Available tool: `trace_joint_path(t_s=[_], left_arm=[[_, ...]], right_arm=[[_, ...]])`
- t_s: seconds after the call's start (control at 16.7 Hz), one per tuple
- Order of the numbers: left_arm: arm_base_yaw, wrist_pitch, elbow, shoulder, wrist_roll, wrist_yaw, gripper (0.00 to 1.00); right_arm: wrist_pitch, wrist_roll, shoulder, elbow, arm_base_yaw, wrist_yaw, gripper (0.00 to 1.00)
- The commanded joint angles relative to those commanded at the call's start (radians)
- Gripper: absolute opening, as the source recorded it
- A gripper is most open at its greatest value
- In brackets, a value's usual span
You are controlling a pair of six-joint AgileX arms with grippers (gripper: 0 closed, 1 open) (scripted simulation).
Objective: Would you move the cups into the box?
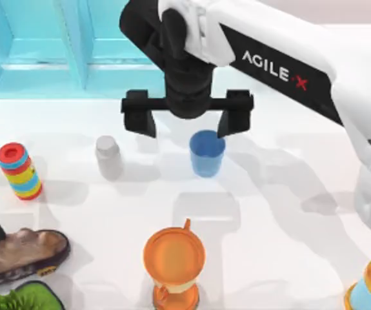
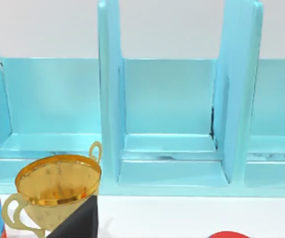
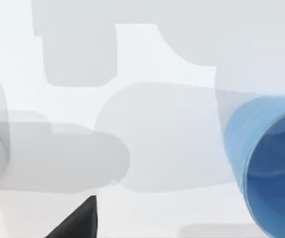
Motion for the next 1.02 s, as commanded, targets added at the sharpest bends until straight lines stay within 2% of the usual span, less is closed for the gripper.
trace_joint_path(t_s=[0.24, 0.54, 1.02], left_arm=[[0.0, 0.0, 0.0, 0.0, 0.0, 0.0, 1.0], [0.0, 0.0, 0.0, 0.0, 0.0, 0.0, 1.0], [0.0, 0.0, 0.0, 0.0, 0.0, 0.0, 1.0]], right_arm=[[0.164, -0.01, 0.028, -0.132, -0.011, -0.001, 1.0], [0.187, -0.011, 0.033, -0.154, -0.011, -0.001, 1.0], [0.187, -0.011, 0.033, -0.154, -0.011, -0.001, 0.4]])
